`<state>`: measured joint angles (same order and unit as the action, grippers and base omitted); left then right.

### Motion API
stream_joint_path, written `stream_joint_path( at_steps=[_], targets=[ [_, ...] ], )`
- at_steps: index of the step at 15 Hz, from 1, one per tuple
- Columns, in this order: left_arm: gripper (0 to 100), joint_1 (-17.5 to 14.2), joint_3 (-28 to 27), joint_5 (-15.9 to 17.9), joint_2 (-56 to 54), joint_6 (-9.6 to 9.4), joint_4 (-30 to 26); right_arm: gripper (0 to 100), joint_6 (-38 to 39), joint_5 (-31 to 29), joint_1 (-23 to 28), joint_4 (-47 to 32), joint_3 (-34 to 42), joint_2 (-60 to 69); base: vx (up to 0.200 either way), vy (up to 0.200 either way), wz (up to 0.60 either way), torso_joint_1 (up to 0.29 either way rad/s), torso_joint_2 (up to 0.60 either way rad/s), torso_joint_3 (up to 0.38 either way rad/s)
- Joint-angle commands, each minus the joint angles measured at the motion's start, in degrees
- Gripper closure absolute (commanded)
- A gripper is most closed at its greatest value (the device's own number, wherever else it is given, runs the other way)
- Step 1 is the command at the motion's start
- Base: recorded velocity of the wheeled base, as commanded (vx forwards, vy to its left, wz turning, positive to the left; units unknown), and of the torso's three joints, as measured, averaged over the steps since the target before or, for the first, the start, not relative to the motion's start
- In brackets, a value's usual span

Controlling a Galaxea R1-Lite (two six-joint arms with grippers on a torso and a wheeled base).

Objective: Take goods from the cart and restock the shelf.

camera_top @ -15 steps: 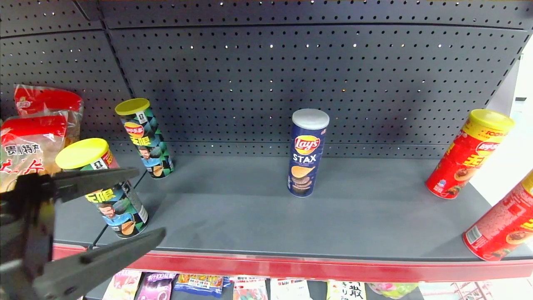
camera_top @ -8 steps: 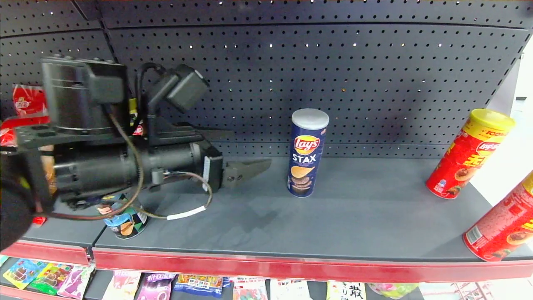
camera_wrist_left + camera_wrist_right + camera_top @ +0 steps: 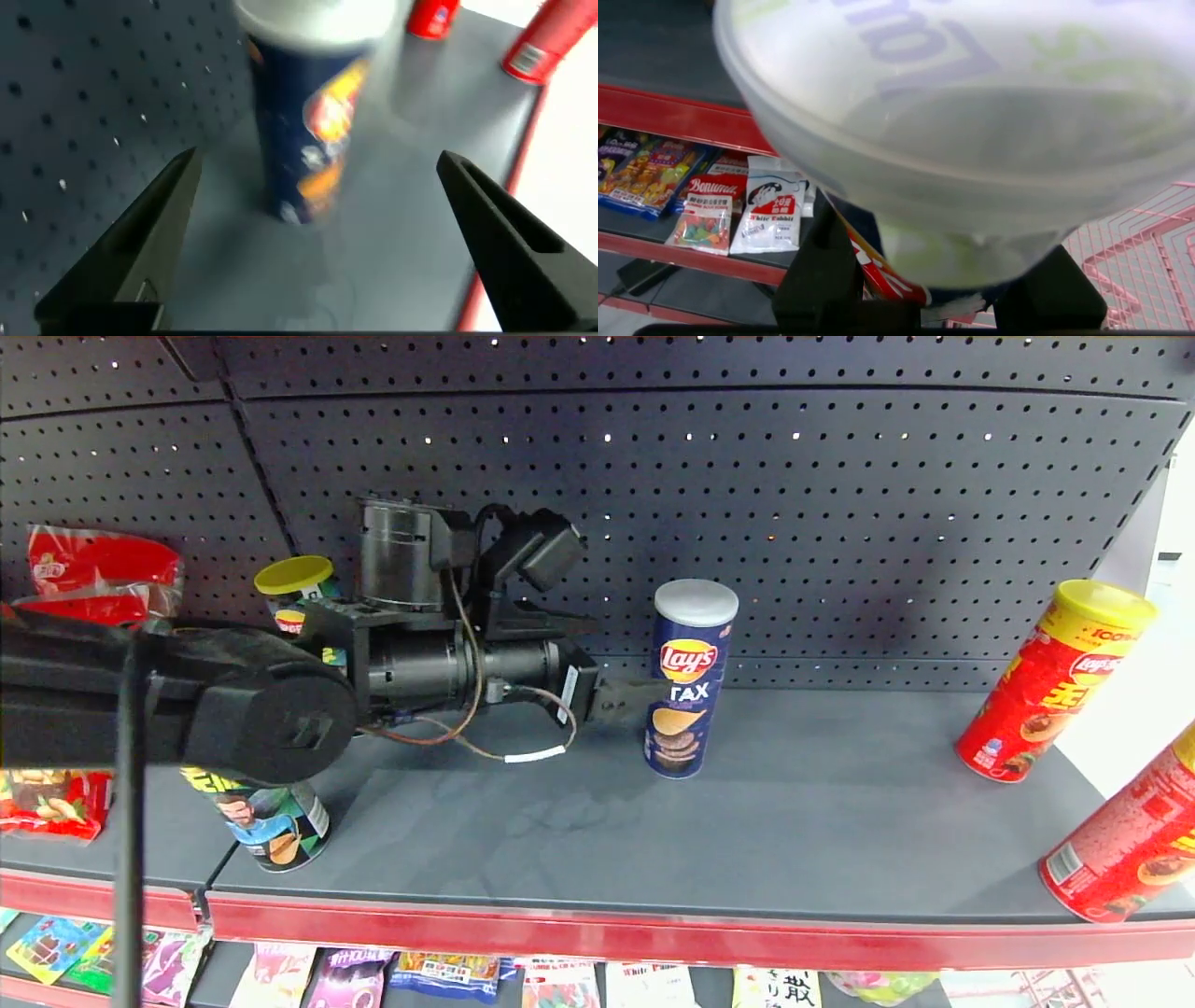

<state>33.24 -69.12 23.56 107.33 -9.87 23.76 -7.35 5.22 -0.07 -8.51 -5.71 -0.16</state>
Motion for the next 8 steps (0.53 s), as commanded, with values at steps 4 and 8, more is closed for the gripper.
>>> stream_joint_path(
  at_steps=[4, 8],
  targets=[
    [0, -0.2, -8.8, 2.8, 7.2, 0.03, -0.1, 100, 0.0, -0.1, 0.0, 0.0, 0.0, 0.0, 0.000, 0.000, 0.00, 0.000, 0.00, 0.000],
    [0, -0.2, -11.7, 4.2, 9.2, 0.12, -1.1, 100, 0.0, -0.3, 0.1, 0.0, 0.0, 0.0, 0.000, 0.000, 0.00, 0.000, 0.00, 0.000]
  ],
)
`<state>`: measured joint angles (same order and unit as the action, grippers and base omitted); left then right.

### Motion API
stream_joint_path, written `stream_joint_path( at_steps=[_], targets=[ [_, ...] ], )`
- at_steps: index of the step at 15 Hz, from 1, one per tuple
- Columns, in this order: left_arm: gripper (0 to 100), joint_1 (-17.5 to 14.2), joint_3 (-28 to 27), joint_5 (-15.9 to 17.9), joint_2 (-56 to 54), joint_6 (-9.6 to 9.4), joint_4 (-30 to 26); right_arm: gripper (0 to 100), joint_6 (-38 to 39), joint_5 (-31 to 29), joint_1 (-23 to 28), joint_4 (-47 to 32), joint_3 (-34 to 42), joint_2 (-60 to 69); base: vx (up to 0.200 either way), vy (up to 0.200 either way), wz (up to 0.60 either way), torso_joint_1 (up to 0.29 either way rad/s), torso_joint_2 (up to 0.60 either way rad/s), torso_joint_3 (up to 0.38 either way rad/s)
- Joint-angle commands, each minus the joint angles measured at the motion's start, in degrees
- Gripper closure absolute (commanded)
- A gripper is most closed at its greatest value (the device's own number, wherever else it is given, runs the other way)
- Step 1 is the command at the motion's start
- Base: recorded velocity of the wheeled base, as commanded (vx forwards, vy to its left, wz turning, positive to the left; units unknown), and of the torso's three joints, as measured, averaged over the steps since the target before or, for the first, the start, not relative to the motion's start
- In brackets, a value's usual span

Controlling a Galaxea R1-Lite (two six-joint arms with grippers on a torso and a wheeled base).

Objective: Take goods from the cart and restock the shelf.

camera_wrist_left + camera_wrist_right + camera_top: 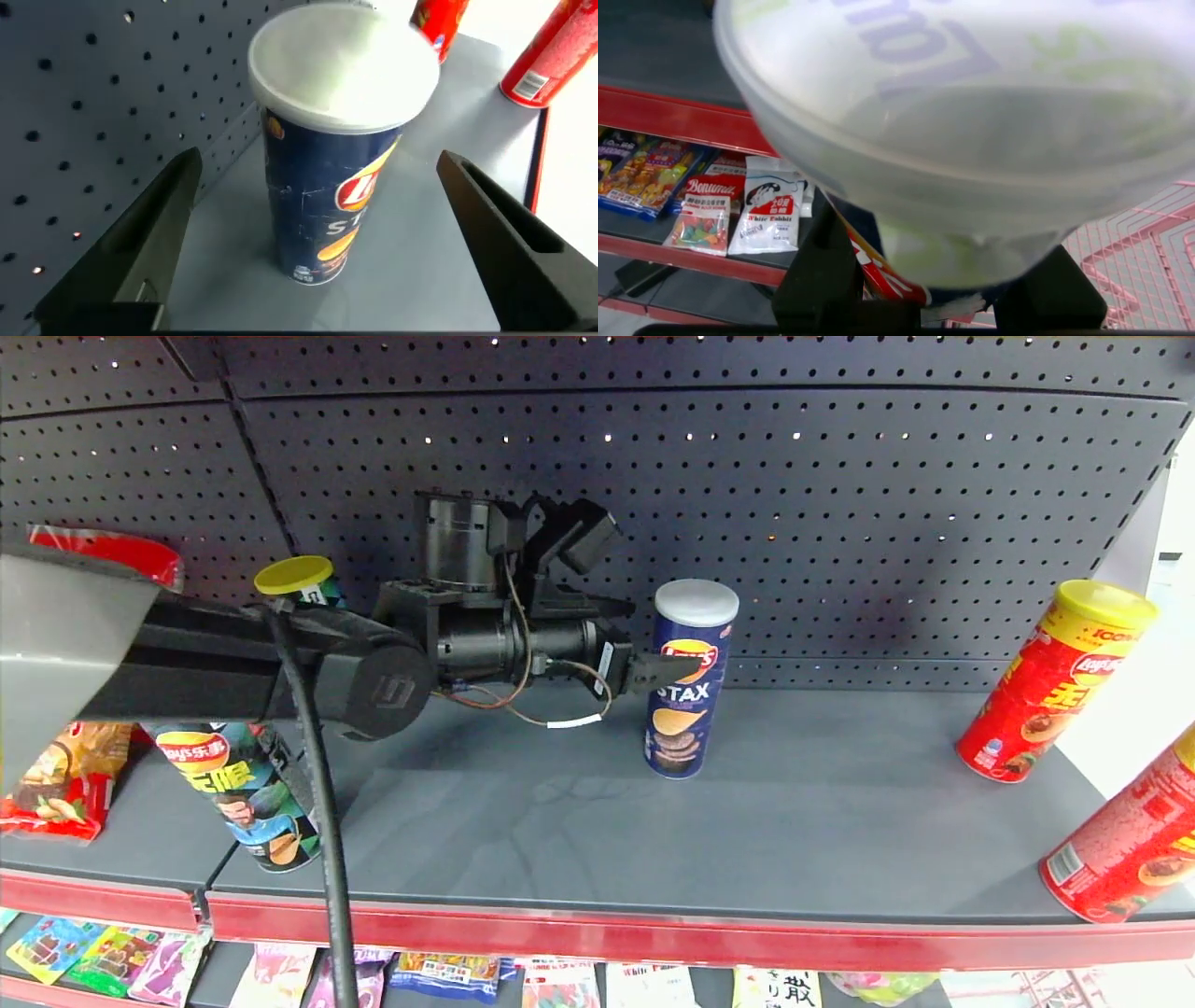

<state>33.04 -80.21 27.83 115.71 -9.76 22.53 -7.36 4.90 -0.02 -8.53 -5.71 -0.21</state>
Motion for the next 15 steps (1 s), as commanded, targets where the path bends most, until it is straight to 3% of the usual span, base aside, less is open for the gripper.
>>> stream_joint_path(
  at_steps=[1, 8, 11, 15],
  targets=[
    [0, 0.0, -0.6, 0.5, 1.4, 0.01, 0.0, 100, 0.0, 0.0, 0.1, -0.1, -0.1, 0.0, 0.000, 0.000, 0.00, 0.000, 0.00, 0.000],
    [0, -0.1, -3.0, 2.8, 3.9, 0.01, 0.0, 100, -0.1, 0.0, 0.5, -0.1, -0.1, -0.5, 0.000, 0.000, 0.00, 0.000, 0.00, 0.000],
    [0, -0.1, -8.8, 3.2, 7.4, 0.01, -0.1, 100, 0.0, 0.0, 0.6, -0.1, -0.1, -0.7, 0.000, 0.000, 0.00, 0.000, 0.00, 0.000],
    [0, 0.3, -10.7, 3.3, 8.8, 0.01, -0.6, 100, -0.1, -0.1, 0.6, -0.1, -0.1, -0.9, 0.000, 0.000, 0.00, 0.000, 0.00, 0.000]
  ],
)
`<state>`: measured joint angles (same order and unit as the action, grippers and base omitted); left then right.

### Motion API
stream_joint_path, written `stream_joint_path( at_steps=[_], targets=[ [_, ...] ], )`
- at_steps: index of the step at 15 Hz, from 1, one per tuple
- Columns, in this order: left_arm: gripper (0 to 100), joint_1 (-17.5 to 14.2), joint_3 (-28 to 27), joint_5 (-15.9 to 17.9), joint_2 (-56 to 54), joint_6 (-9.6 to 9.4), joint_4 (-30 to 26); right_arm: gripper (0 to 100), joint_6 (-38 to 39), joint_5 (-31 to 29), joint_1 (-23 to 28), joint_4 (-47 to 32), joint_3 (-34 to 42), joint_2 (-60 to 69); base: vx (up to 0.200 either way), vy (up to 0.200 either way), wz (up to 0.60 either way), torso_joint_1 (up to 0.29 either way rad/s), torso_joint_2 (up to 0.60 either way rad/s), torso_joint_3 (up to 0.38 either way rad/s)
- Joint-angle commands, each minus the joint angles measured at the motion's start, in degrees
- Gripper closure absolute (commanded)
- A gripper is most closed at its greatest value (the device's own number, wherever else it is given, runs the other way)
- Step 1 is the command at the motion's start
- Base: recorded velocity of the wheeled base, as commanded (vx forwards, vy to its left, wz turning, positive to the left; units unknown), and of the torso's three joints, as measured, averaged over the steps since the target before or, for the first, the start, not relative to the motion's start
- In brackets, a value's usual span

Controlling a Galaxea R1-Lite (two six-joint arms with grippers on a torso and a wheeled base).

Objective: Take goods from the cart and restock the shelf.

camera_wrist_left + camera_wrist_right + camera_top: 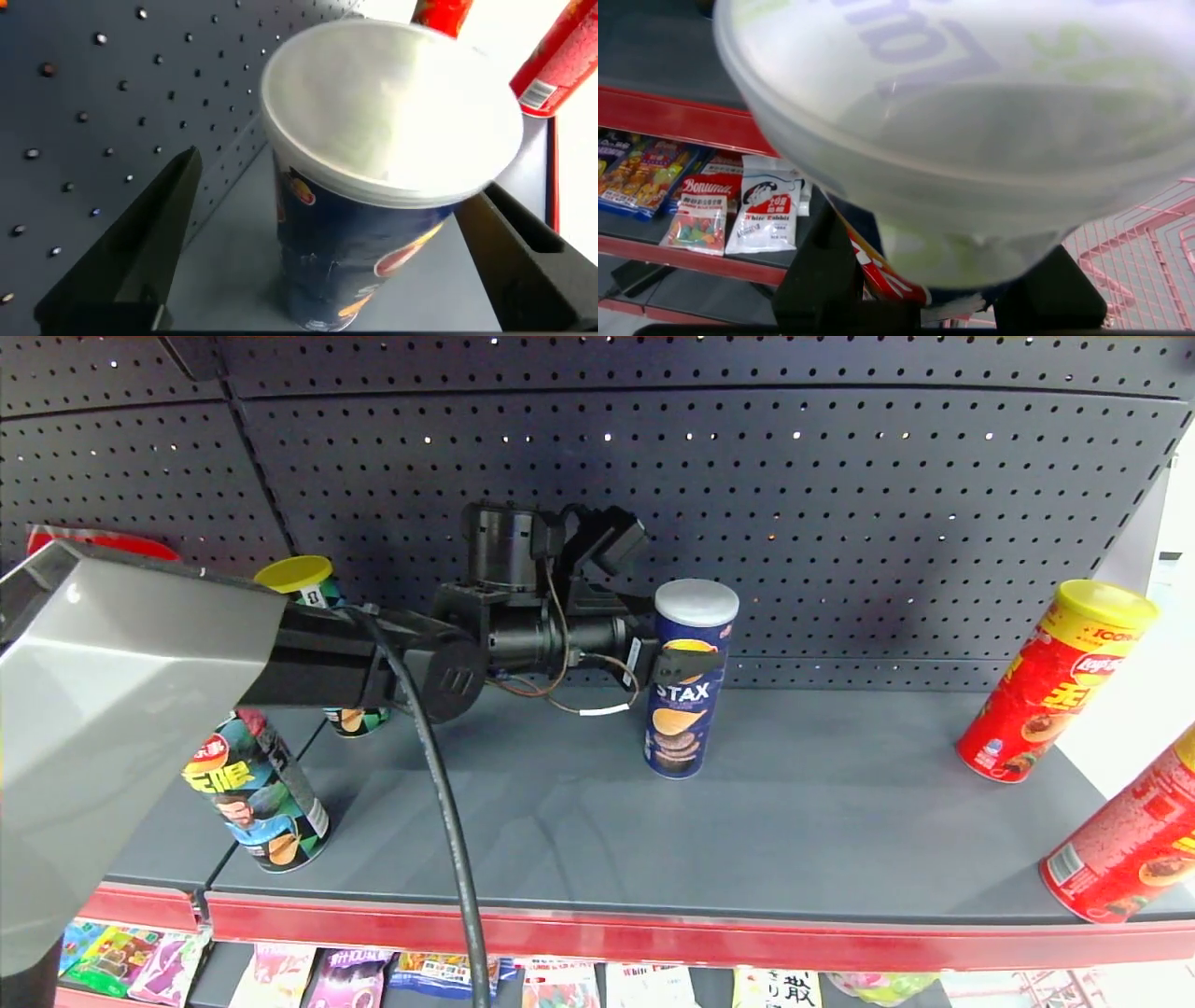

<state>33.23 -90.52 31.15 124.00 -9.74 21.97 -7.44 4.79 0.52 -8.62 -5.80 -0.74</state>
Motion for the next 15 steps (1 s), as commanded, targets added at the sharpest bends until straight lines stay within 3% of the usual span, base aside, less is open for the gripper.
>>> stream_joint_path(
  at_steps=[1, 14, 15],
  targets=[
    [0, 0.1, -0.5, 0.4, 0.6, -0.02, -0.1, 100, 0.1, 0.0, 0.0, 0.0, 0.0, -0.5, 0.000, 0.000, 0.00, 0.000, 0.00, 0.000],
    [0, 1.0, -7.8, 1.0, 4.1, -0.10, -4.1, 100, 0.1, 0.0, 0.0, 0.0, 0.0, -0.9, 0.000, 0.000, 0.00, 0.000, 0.00, 0.000],
    [100, 1.0, -7.7, 1.0, 4.1, -0.10, -4.1, 100, 0.1, 0.0, 0.0, 0.0, 0.0, -0.8, 0.000, 0.000, 0.00, 0.000, 0.00, 0.000]
  ],
)
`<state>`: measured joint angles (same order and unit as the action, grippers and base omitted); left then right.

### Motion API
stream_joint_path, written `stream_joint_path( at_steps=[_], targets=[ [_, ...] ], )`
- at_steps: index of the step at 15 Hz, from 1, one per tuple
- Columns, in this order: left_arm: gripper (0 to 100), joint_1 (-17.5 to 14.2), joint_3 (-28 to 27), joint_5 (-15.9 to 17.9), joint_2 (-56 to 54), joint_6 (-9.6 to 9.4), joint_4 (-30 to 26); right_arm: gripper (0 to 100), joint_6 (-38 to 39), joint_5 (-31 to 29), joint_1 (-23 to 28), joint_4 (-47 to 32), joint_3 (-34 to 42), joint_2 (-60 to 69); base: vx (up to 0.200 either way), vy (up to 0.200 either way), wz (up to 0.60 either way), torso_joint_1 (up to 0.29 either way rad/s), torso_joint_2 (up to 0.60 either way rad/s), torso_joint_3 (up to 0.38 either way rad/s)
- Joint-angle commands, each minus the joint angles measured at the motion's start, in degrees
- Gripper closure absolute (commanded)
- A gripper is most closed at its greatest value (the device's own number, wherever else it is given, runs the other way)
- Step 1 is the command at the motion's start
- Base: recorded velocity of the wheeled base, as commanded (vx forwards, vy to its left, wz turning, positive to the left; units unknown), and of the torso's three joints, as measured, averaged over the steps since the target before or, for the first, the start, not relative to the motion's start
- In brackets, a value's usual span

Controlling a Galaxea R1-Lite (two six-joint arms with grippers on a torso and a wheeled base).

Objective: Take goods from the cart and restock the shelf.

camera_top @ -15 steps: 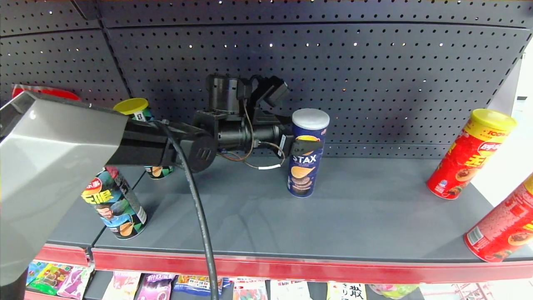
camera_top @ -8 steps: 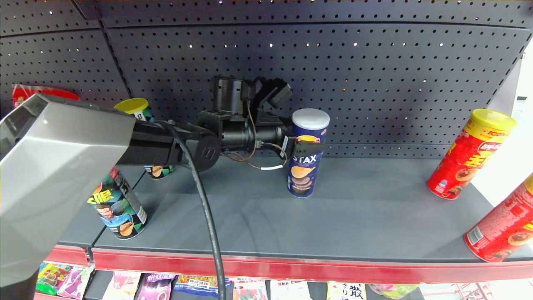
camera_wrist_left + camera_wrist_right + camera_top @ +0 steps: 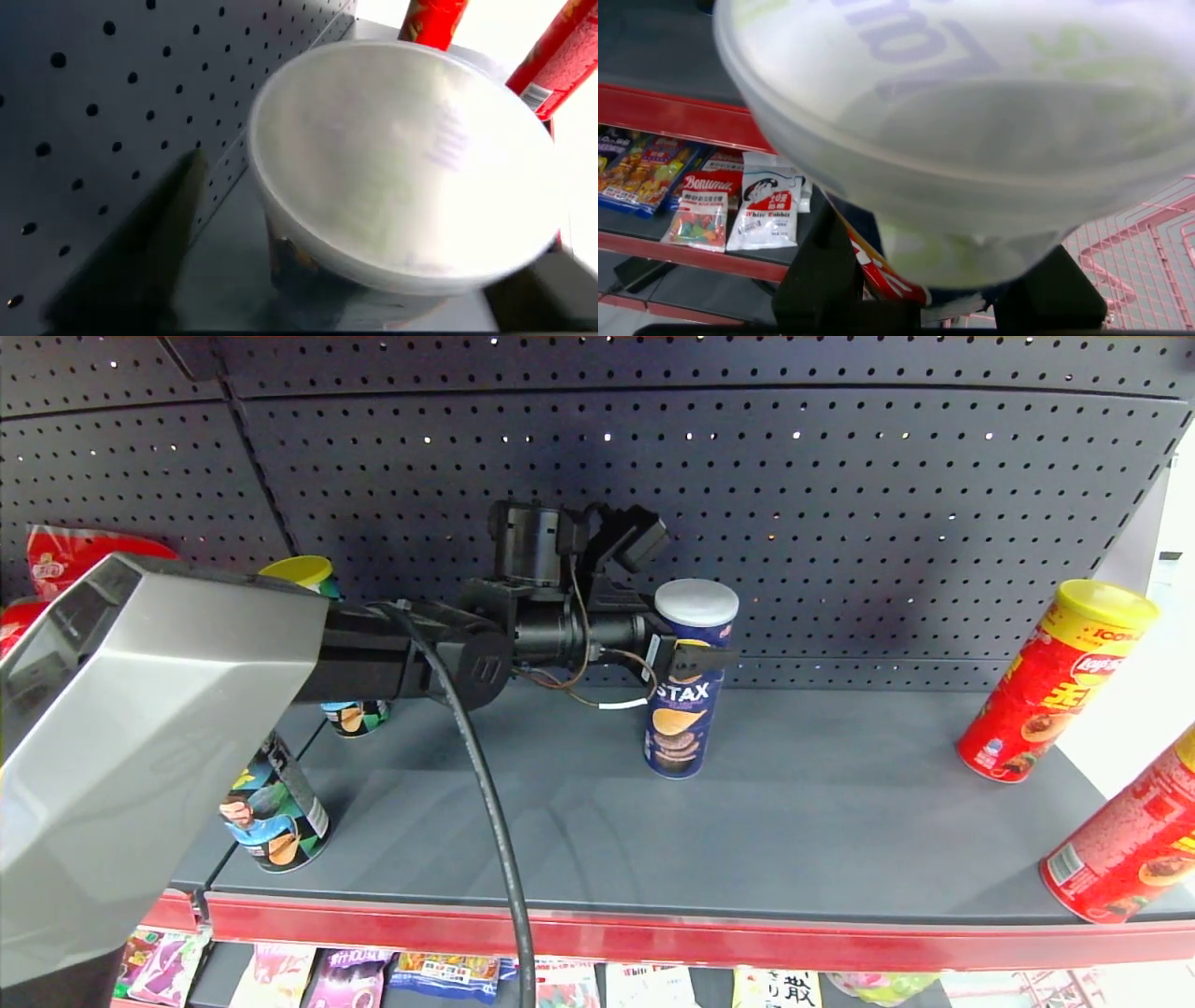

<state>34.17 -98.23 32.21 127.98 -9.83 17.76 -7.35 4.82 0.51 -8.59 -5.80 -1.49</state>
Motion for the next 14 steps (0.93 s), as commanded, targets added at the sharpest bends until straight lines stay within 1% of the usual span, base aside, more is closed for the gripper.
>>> stream_joint_path(
  at_steps=[1, 4, 6, 9, 10, 11, 12, 13, 14],
  targets=[
    [100, 0.0, 0.2, -0.1, 0.0, 0.07, -0.1, 100, 0.0, 0.0, 0.0, 0.0, 0.0, -0.2, 0.000, 0.000, 0.00, 0.000, 0.00, 0.000],
    [100, 0.2, 2.0, -0.3, -0.9, -0.02, -0.1, 100, 0.0, 0.0, 0.0, 0.0, 0.0, -0.2, 0.000, 0.000, 0.00, 0.000, 0.00, 0.000],
    [100, 0.8, 6.6, -0.5, -4.1, 0.07, 0.0, 100, 0.0, 0.0, 0.0, 0.0, 0.0, -0.1, 0.000, 0.000, 0.00, 0.000, 0.00, 0.000],
    [100, 0.9, 16.5, -1.0, -12.4, 0.60, 0.1, 100, 0.0, 0.0, 0.0, 0.0, 0.0, 0.0, 0.000, 0.000, 0.00, 0.000, 0.00, 0.000],
    [100, 0.8, 21.9, -1.9, -17.0, 0.68, 0.3, 100, 0.0, 0.0, 0.0, 0.0, 0.0, 0.0, 0.000, 0.000, 0.00, 0.000, 0.00, 0.000],
    [100, 0.8, 24.8, -2.2, -19.3, 0.77, 0.7, 100, 0.0, 0.0, 0.0, 0.0, 0.1, 0.1, 0.000, 0.000, 0.00, 0.000, 0.00, 0.000],
    [100, 1.1, 30.5, -2.6, -23.5, 0.77, 2.5, 100, 0.0, 0.0, 0.0, 0.1, 0.1, 0.1, 0.000, 0.000, 0.00, 0.000, 0.00, 0.000],
    [100, 1.6, 33.7, -2.9, -25.2, 0.77, 4.6, 100, 0.0, 0.0, 0.0, 0.1, 0.0, 0.1, 0.000, 0.000, 0.00, 0.000, 0.00, 0.000],
    [100, 2.4, 35.9, -4.3, -26.1, 1.56, 6.7, 100, 0.1, 0.1, 0.0, 0.1, 0.1, 0.1, 0.000, 0.000, 0.00, 0.000, 0.00, 0.000]
  ],
)
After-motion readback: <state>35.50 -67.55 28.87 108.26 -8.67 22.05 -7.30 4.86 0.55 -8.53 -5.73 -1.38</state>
